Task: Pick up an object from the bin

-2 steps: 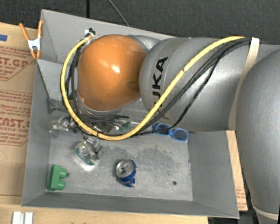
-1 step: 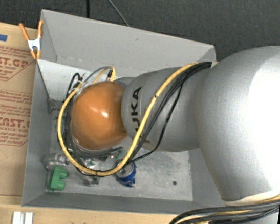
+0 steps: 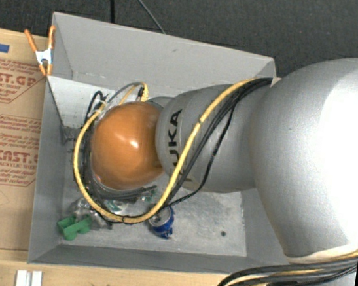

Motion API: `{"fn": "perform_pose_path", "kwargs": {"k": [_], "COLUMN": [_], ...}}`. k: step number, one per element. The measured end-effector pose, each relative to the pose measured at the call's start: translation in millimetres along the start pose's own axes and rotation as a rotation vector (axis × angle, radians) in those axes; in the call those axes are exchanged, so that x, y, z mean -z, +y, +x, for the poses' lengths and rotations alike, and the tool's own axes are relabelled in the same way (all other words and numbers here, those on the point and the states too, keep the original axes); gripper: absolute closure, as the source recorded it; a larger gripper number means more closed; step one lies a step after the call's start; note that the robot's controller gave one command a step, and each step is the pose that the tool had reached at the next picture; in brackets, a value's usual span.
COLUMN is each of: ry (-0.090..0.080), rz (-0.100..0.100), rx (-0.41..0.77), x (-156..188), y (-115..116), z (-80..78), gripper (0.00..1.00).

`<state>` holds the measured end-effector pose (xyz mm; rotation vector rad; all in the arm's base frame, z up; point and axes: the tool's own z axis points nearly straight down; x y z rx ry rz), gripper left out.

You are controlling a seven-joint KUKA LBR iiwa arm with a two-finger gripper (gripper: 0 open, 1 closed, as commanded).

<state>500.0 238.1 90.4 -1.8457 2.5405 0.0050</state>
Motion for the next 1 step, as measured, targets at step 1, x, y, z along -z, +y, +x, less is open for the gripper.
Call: {"fn": "perform_pose_path", "kwargs": {"k": [1], "ry": [-0.006], "rz": [0.009], "rx": [-0.031], "x": [117.6], "y": [-13.0], "z": [-8.6], "gripper": [1.00]}}
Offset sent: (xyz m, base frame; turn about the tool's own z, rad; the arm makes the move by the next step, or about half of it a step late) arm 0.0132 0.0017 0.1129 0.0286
